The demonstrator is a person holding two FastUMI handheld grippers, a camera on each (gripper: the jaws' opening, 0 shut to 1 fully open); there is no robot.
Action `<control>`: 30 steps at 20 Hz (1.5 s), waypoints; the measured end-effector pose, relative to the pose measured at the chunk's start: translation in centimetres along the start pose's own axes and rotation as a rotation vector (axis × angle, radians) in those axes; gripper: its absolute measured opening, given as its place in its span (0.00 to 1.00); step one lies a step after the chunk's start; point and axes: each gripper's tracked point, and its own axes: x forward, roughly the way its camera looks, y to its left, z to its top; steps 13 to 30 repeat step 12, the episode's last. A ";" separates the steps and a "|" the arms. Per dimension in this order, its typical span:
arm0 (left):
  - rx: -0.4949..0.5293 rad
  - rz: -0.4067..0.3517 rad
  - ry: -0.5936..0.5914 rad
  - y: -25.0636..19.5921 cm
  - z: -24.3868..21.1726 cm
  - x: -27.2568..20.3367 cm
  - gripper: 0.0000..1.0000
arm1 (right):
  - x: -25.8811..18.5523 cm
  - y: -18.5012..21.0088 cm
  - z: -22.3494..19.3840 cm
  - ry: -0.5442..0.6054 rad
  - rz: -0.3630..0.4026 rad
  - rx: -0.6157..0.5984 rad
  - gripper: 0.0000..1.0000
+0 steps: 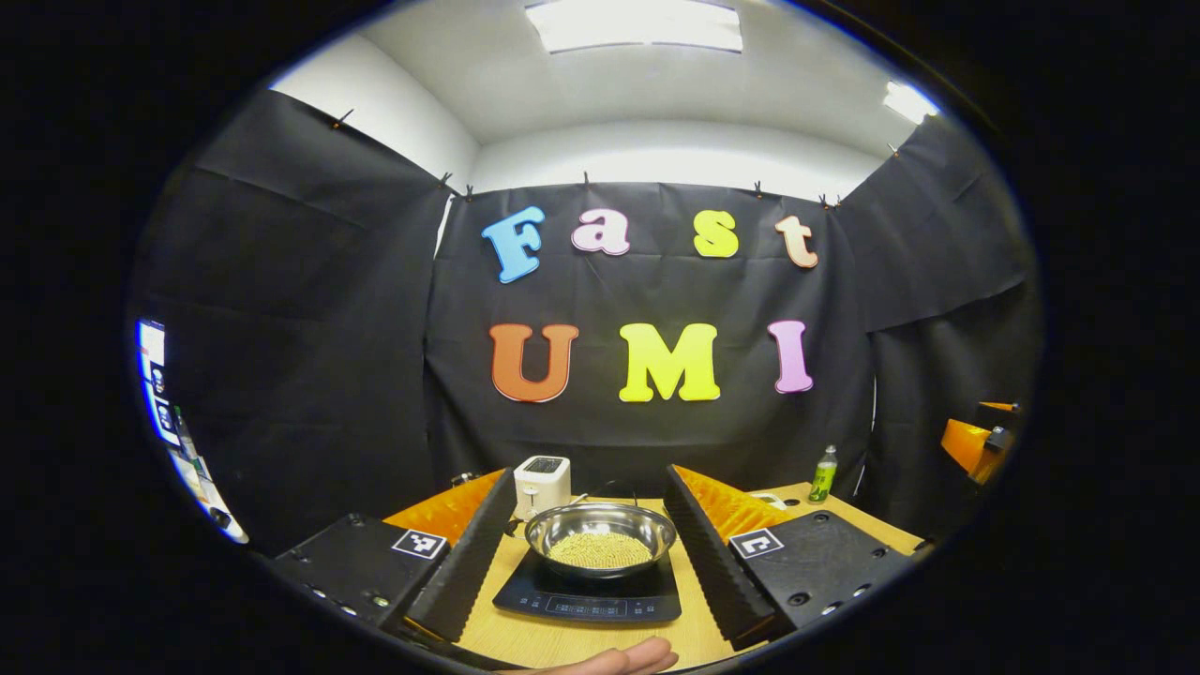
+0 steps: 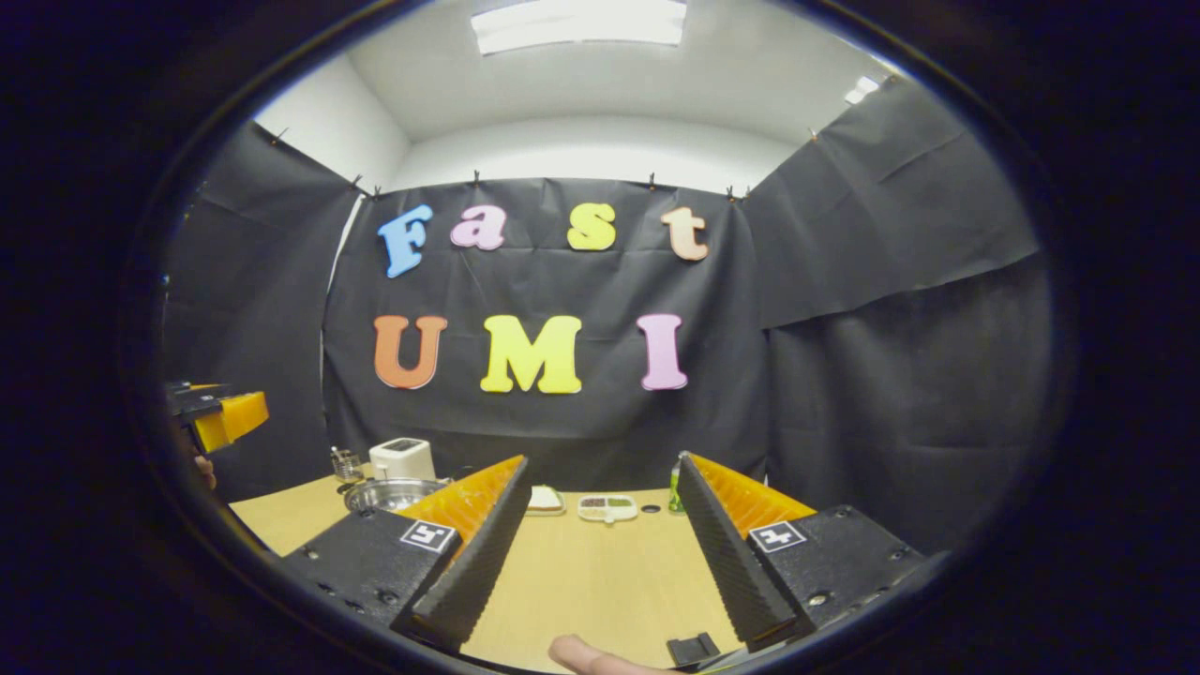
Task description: First push the handle of the pot to place it horizontally, then grasp the pot with both hands and set it on the induction cooktop.
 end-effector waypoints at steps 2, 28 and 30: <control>-0.006 -0.011 -0.013 -0.6 0.5 -0.5 0.94 | -0.6 0.0 1.2 -0.043 0.005 0.015 0.97; 0.020 -0.044 -0.028 -1.8 0.8 -1.4 0.94 | -0.7 -0.7 0.0 -0.016 0.006 0.059 0.99; 0.020 -0.044 -0.028 -1.8 0.8 -1.4 0.94 | -0.7 -0.7 0.0 -0.016 0.006 0.059 0.99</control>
